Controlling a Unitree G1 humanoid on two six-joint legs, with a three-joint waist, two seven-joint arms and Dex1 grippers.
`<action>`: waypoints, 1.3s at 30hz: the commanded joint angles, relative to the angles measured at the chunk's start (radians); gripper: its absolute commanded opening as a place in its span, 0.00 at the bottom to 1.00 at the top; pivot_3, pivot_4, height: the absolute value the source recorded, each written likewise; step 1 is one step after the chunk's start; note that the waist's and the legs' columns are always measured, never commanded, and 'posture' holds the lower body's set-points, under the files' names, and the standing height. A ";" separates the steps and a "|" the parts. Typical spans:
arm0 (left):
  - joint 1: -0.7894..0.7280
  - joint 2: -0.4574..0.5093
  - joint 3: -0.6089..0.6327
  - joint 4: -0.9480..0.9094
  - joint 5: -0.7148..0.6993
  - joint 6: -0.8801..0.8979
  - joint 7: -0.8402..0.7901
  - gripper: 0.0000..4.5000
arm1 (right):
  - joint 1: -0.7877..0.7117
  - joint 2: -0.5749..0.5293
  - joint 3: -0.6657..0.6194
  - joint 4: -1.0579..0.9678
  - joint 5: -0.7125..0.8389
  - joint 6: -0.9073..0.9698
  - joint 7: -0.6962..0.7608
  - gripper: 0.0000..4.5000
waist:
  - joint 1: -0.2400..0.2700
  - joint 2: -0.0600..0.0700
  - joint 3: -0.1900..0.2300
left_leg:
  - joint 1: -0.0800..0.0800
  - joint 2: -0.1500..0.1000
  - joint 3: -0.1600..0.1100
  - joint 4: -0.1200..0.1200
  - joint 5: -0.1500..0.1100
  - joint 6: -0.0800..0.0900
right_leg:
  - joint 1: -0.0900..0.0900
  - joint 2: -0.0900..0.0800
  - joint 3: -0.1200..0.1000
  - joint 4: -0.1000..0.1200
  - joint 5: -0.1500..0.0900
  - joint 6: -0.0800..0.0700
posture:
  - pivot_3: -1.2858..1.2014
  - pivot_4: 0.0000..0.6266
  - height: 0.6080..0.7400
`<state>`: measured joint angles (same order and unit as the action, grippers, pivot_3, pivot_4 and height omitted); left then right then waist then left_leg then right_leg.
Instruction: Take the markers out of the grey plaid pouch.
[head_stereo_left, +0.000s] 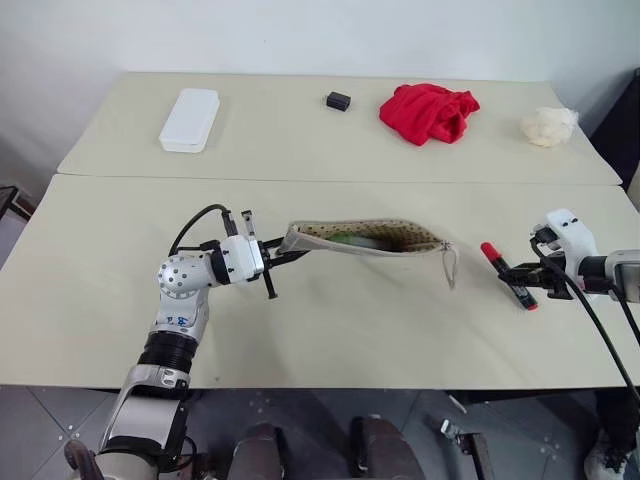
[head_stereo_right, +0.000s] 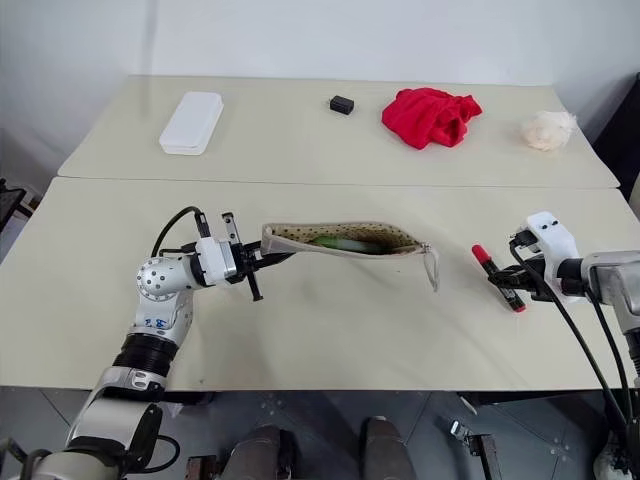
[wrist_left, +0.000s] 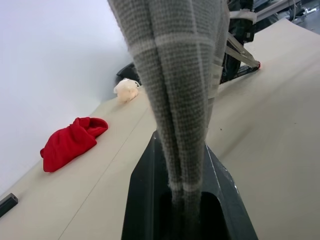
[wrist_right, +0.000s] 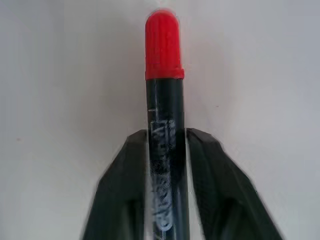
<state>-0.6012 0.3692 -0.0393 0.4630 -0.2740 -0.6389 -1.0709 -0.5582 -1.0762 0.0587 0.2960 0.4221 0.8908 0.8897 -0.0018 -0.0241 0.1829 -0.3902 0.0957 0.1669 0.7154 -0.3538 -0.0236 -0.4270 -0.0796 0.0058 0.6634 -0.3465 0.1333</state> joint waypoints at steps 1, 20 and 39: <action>-0.001 -0.004 0.011 -0.037 -0.022 -0.008 0.010 0.00 | 0.004 -0.013 -0.096 -0.013 -0.010 -0.093 0.023 0.57 | -0.001 0.000 0.000 | 0.000 0.000 0.000 0.000 0.000 0.000 | 0.000 0.000 0.000 0.000 0.000 0.000 | 0.52 0.24 1.00; -0.151 -0.136 -0.013 0.278 0.061 -0.256 0.041 0.00 | 0.287 0.118 -0.414 -0.593 0.194 -0.493 0.196 0.00 | 0.002 0.000 0.000 | 0.001 0.000 0.000 0.000 0.000 0.000 | 0.001 0.000 0.000 -0.001 0.001 0.001 | 0.52 0.24 1.00; -0.134 -0.157 -0.031 0.257 0.030 -0.279 -0.009 0.00 | 0.174 0.168 -0.107 -0.721 0.111 -0.327 0.057 0.00 | 0.000 0.000 0.000 | 0.001 0.000 -0.001 0.000 0.000 0.000 | 0.001 0.001 0.000 -0.001 0.001 0.000 | 0.52 0.24 1.00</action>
<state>-0.7365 0.2133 -0.0692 0.7605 -0.2204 -0.9108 -1.0835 -0.3670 -0.9136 -0.0525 -0.4069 0.5491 0.5528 0.9645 -0.0014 -0.0240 0.1828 -0.3895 0.0954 0.1659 0.7153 -0.3538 -0.0235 -0.4257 -0.0791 0.0055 0.6626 -0.3451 0.1332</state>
